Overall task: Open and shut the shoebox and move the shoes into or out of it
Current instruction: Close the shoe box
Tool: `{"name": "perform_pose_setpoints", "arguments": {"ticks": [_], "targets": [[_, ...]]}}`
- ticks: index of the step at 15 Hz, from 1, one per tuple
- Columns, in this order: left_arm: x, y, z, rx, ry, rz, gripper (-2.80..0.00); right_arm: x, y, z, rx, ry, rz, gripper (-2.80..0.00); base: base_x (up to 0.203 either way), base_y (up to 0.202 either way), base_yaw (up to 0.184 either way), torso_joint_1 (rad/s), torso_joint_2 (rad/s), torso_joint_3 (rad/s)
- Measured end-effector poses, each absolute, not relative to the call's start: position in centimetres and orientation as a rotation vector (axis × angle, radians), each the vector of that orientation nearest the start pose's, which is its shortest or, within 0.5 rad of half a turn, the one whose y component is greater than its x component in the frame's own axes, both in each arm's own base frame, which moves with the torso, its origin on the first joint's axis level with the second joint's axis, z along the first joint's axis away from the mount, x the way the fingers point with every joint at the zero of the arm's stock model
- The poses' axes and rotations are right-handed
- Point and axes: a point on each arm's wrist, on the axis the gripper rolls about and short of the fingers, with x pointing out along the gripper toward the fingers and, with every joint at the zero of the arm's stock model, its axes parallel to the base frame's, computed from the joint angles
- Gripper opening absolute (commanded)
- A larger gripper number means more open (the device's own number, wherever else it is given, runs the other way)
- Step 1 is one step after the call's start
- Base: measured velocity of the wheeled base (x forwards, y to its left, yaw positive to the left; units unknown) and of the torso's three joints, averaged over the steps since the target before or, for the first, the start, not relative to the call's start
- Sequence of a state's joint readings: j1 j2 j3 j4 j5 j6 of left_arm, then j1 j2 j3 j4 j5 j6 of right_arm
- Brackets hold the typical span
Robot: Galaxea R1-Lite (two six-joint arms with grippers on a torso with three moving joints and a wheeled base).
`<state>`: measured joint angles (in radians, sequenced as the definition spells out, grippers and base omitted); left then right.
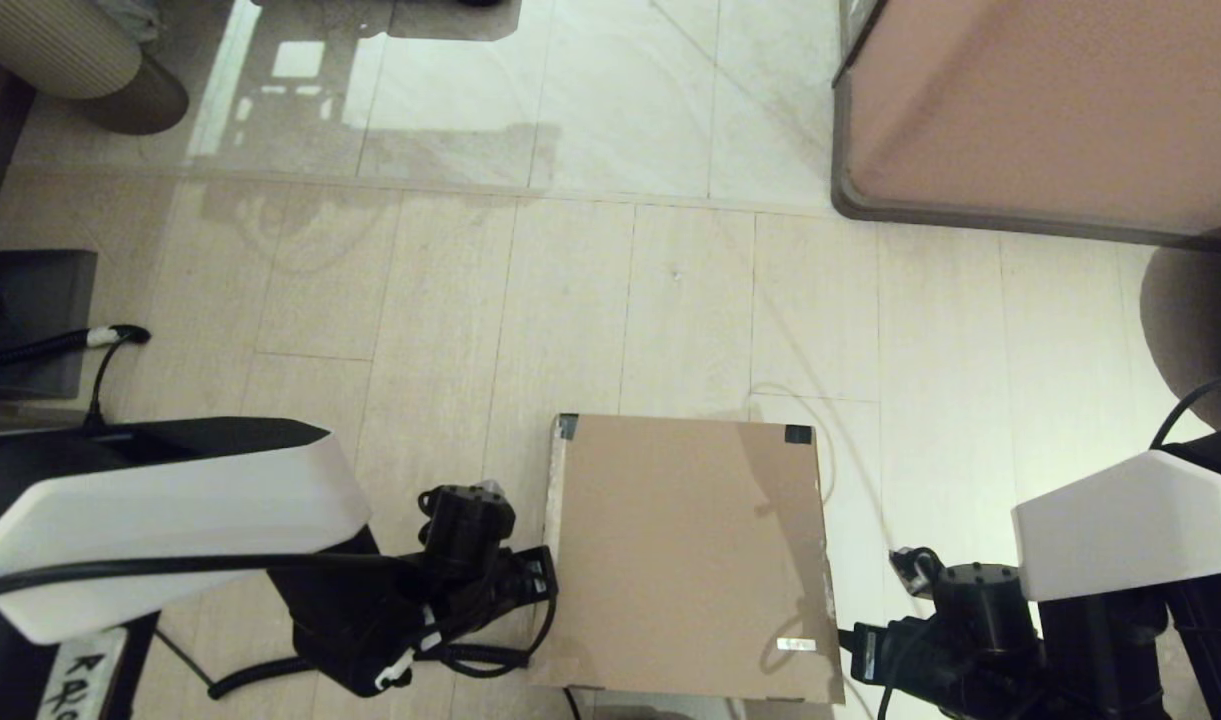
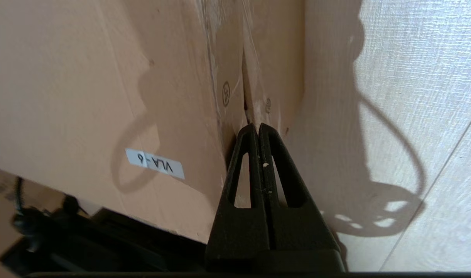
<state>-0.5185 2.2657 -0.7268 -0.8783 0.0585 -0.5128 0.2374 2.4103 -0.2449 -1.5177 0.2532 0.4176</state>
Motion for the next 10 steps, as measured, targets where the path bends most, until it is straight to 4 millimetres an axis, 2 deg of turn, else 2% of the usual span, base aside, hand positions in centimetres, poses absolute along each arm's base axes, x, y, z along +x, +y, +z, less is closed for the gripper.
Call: {"name": "perform_pose_setpoints", "arguments": {"ticks": [10], "targets": [[28.9,-16.5,4.4,-0.320,0.666,-0.296,-2.80,25.3,6.7,-1.5,0.454,0.670,0.344,-2.80,0.000,0.000,0.000,0.000,0.00,0.000]]}}
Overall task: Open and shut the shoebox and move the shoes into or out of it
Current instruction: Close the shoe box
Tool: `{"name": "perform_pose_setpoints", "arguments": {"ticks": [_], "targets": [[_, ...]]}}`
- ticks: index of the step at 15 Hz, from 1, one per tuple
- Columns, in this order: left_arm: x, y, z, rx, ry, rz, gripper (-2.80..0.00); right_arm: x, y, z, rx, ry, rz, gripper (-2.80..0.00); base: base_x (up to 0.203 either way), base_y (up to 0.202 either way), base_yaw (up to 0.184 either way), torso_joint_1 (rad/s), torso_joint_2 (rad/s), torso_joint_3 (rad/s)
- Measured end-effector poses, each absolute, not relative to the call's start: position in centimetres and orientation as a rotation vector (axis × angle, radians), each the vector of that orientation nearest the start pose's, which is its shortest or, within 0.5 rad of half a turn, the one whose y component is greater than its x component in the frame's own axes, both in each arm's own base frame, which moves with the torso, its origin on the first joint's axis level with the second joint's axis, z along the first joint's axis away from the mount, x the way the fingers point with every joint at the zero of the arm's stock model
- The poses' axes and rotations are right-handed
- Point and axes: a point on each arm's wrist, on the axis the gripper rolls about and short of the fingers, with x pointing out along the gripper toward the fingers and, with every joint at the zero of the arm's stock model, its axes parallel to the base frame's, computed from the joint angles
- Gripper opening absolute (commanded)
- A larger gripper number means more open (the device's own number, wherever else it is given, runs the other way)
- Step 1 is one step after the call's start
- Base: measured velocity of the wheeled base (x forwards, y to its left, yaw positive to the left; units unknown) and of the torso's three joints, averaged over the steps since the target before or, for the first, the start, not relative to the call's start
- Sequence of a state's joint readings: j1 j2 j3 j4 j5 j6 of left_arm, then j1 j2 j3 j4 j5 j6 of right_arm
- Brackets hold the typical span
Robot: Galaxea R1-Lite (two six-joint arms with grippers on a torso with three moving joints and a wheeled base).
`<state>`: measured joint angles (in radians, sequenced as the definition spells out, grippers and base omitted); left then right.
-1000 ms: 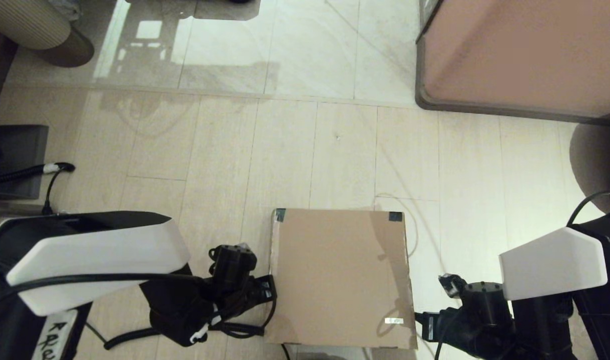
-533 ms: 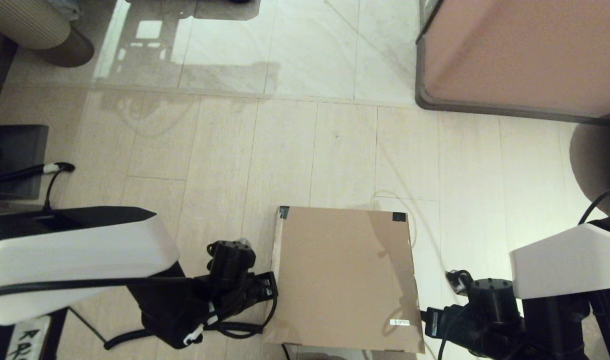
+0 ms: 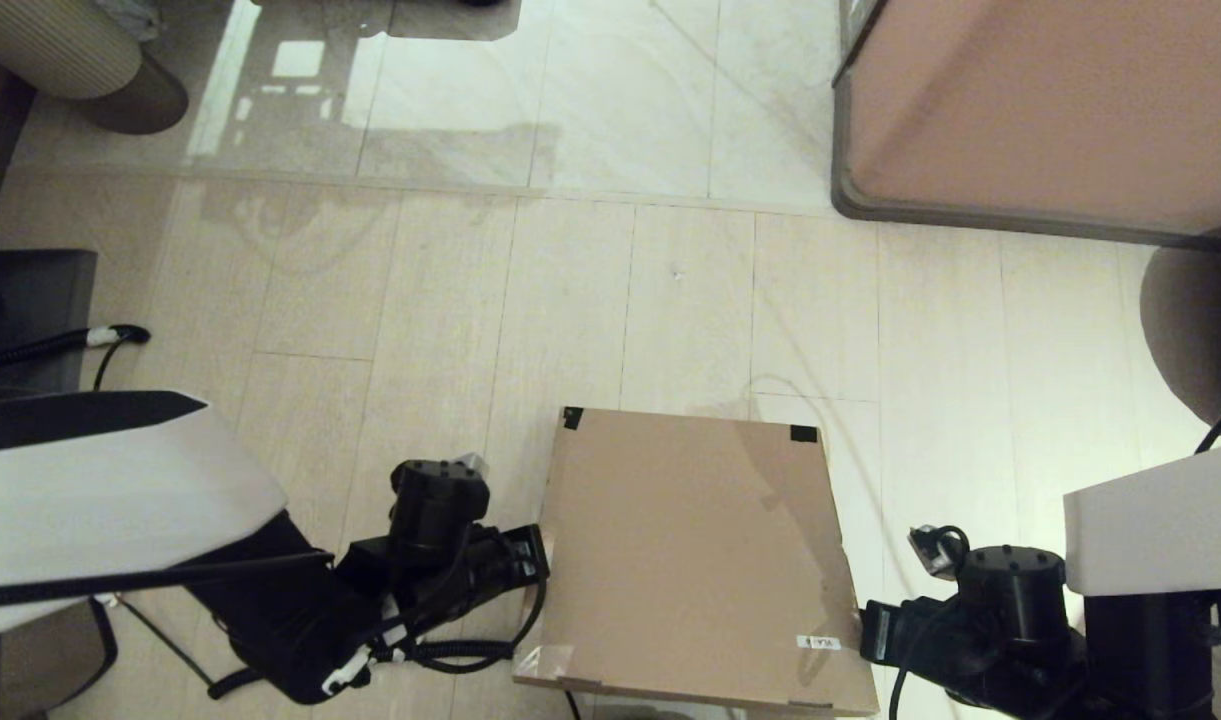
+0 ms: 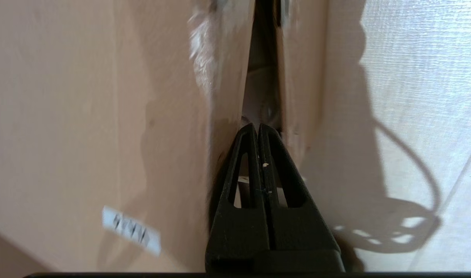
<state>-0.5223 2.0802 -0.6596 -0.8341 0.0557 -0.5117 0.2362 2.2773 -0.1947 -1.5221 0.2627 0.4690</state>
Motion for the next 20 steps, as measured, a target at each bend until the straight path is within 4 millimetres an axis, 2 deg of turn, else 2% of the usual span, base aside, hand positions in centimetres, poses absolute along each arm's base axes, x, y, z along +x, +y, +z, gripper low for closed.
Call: {"name": "perform_pose_setpoints", "arguments": {"ticks": [4,11,20], "targets": [[28.7,-16.3,5.7,-0.332,0.635,-0.303,-2.80,25.2,6.8,-0.5,0.601,0.684,0.384,-2.80,0.000,0.000,0.000,0.000,0.00,0.000],[28.9,-15.6,7.1,-0.352,0.580,-0.285,-2.80,24.9,6.8,0.2,0.740,0.705,0.363,-2.80,0.000,0.000,0.000,0.000,0.00,0.000],[29.7,-11.6,9.7,-0.401,0.489,-0.184,-2.80,25.0,6.8,0.5,0.781,0.705,0.368,-2.80,0.000,0.000,0.000,0.000,0.00,0.000]]}}
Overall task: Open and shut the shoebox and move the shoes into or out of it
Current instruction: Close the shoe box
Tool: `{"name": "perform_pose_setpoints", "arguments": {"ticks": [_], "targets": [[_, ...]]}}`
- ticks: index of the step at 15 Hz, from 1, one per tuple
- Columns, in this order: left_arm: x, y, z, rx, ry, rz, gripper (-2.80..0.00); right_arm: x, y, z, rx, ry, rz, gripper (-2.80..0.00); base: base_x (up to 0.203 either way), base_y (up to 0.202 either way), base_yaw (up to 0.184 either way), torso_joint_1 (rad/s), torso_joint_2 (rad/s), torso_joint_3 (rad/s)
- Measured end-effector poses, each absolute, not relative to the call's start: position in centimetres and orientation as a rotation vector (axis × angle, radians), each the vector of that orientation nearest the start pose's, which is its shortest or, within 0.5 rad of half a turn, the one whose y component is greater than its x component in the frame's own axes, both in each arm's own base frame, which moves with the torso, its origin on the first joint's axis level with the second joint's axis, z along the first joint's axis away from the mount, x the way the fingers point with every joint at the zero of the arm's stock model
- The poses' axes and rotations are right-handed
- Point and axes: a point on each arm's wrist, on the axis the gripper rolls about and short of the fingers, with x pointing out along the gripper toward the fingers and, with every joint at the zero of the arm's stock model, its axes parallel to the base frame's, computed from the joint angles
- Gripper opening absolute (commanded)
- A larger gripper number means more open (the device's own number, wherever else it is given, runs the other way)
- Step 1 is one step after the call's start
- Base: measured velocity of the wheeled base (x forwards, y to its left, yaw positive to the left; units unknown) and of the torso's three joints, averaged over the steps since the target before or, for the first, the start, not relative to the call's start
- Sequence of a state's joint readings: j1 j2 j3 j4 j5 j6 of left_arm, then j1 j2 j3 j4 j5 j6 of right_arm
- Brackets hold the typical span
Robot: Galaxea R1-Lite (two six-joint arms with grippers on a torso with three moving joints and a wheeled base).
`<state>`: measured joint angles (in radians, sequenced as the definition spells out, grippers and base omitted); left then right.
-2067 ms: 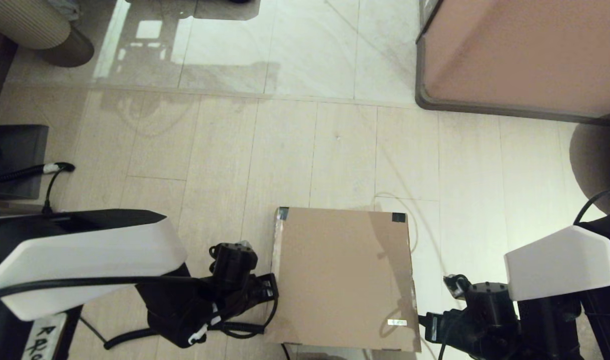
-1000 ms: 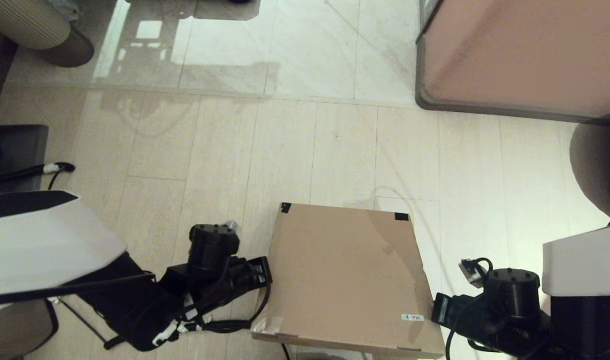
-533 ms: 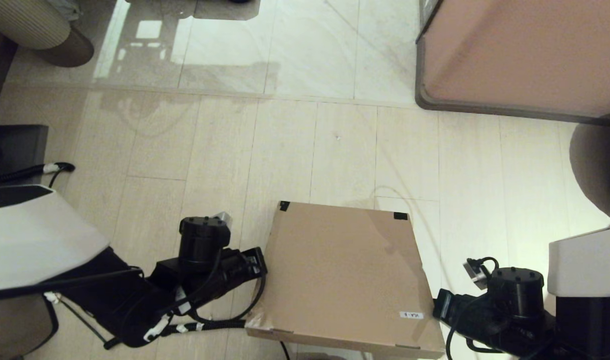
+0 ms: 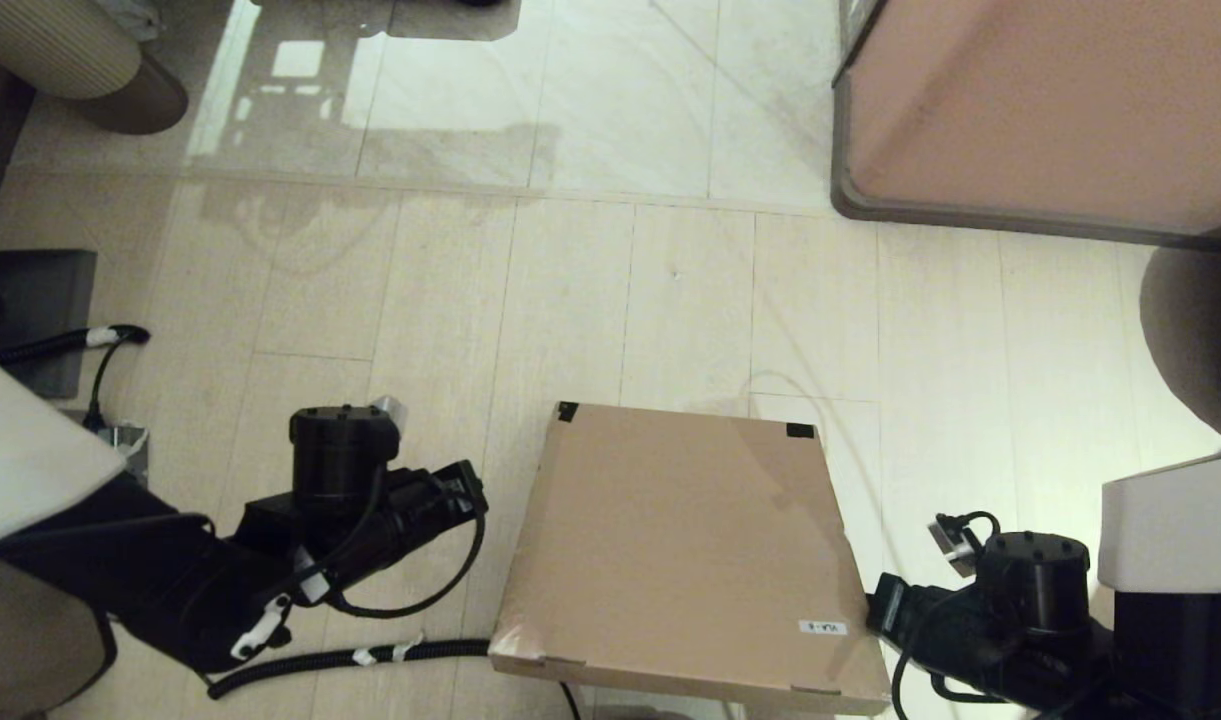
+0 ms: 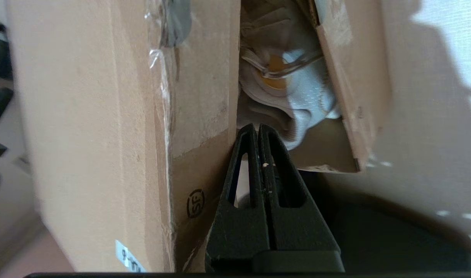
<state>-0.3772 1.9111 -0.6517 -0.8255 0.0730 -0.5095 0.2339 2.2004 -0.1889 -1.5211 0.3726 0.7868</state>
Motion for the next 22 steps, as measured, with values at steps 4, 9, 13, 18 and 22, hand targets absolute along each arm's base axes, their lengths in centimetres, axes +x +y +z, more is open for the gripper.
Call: {"name": "perform_pose_setpoints", "arguments": {"ticks": [4,9,13,18,22], "targets": [[29.0,-10.6,10.3,-0.408,0.475,-0.167,-2.80,25.1,6.9,1.0,0.884,0.734,0.405,-2.80,0.000,0.000,0.000,0.000,0.00,0.000],[28.3,-9.9,11.0,-0.416,0.457,-0.155,-2.80,25.2,7.1,3.0,1.055,0.756,0.483,-2.80,0.000,0.000,0.000,0.000,0.00,0.000],[27.7,-9.5,11.1,-0.416,0.457,-0.152,-2.80,25.7,7.2,5.5,1.223,0.721,0.499,-2.80,0.000,0.000,0.000,0.000,0.00,0.000],[27.3,-9.3,11.5,-0.419,0.448,-0.152,-2.80,27.5,7.2,8.7,1.357,0.635,0.567,-2.80,0.000,0.000,0.000,0.000,0.00,0.000],[27.0,-8.9,12.2,-0.424,0.423,-0.148,-2.80,29.9,7.0,12.2,1.476,0.535,0.646,-2.80,0.000,0.000,0.000,0.000,0.00,0.000]]}}
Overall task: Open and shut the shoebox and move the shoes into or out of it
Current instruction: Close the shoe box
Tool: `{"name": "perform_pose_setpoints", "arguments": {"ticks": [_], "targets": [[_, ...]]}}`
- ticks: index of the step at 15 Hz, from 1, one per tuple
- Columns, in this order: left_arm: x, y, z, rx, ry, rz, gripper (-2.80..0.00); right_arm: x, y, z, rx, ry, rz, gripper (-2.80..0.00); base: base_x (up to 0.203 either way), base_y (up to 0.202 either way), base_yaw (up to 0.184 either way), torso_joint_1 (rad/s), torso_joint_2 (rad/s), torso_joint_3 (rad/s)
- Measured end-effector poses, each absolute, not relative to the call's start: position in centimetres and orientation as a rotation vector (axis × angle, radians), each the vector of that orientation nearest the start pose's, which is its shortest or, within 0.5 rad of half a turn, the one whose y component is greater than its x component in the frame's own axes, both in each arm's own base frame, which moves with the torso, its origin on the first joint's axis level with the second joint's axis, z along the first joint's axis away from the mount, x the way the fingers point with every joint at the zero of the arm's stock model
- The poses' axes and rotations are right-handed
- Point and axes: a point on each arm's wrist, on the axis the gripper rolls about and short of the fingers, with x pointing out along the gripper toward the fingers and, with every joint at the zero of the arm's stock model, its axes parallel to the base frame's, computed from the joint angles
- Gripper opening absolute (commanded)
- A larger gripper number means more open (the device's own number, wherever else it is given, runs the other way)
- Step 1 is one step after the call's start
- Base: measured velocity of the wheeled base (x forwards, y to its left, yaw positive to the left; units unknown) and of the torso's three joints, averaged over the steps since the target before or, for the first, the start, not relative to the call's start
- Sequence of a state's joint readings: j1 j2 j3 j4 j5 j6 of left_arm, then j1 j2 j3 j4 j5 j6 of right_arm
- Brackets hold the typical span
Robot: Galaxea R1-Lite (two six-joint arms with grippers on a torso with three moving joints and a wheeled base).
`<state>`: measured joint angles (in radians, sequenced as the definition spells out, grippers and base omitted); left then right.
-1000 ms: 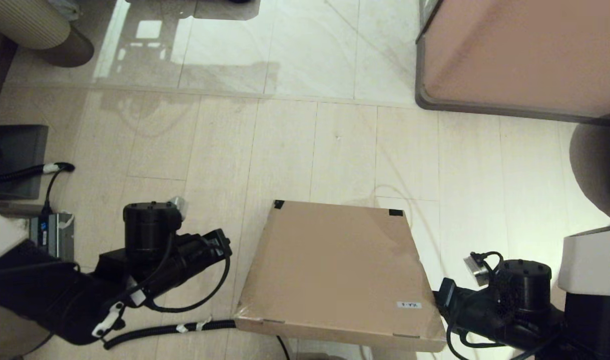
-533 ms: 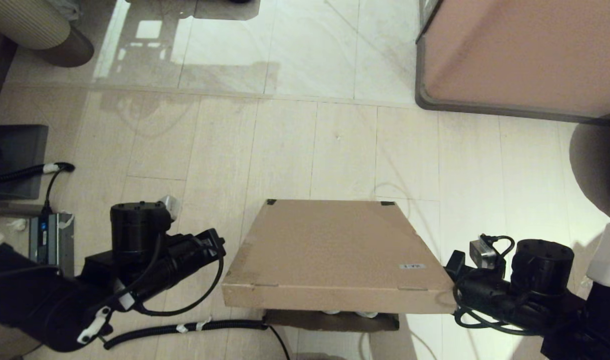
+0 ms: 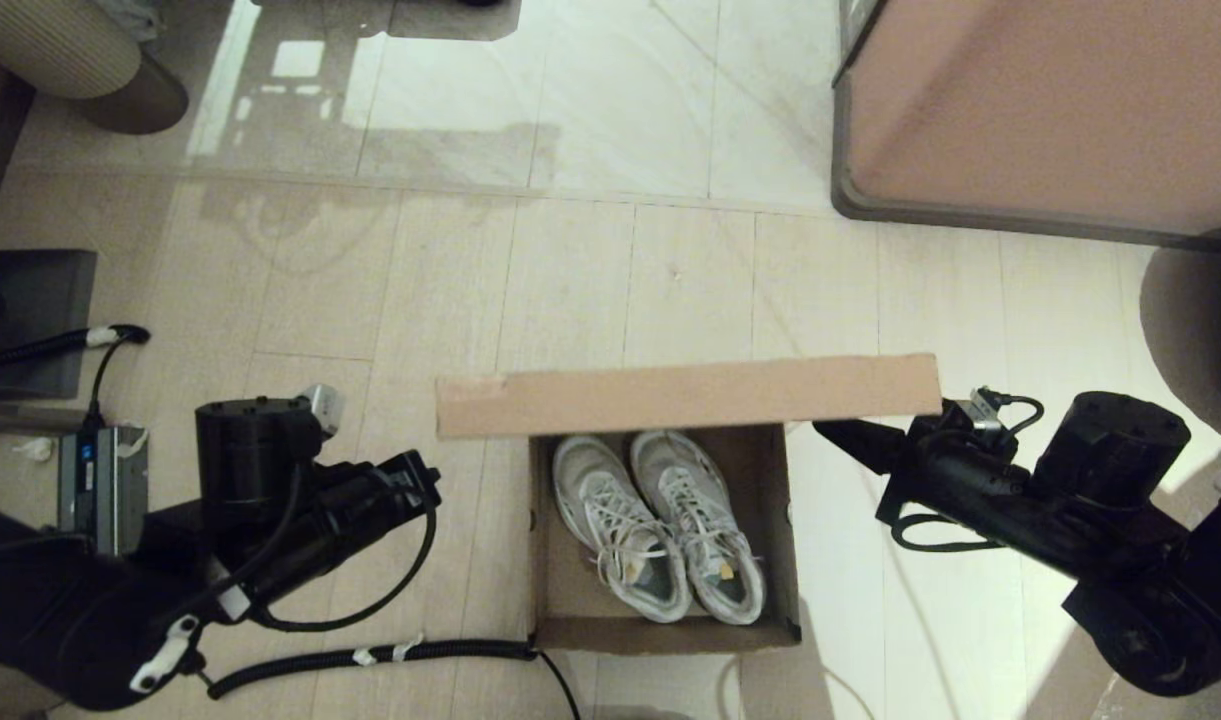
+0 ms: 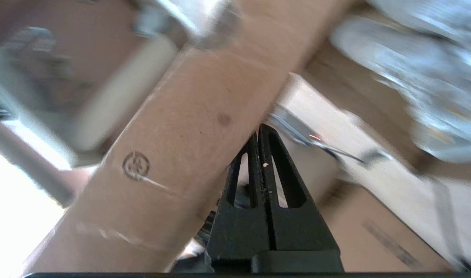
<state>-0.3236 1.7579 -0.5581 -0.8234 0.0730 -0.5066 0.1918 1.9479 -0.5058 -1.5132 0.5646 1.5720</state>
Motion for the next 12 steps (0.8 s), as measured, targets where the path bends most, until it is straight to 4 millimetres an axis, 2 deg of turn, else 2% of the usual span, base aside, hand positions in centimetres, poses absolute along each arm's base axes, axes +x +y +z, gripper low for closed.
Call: {"name": "perform_pose_setpoints", "arguments": {"ticks": [5,7,9,12], "targets": [[25.1,-8.3,12.4,-0.423,0.428,-0.155,-2.80,34.7,6.4,15.9,1.518,0.413,0.700,-2.80,0.000,0.000,0.000,0.000,0.00,0.000],[24.1,-7.9,12.3,-0.422,0.437,-0.153,-2.80,35.5,6.1,16.5,1.514,0.386,0.711,-2.80,0.000,0.000,0.000,0.000,0.00,0.000],[23.0,-7.6,12.5,-0.421,0.432,-0.154,-2.80,34.2,7.2,16.9,1.452,0.399,0.739,-2.80,0.000,0.000,0.000,0.000,0.00,0.000],[21.1,-6.9,12.7,-0.417,0.422,-0.153,-2.80,29.8,12.2,15.8,1.182,0.508,0.831,-2.80,0.000,0.000,0.000,0.000,0.00,0.000]]}}
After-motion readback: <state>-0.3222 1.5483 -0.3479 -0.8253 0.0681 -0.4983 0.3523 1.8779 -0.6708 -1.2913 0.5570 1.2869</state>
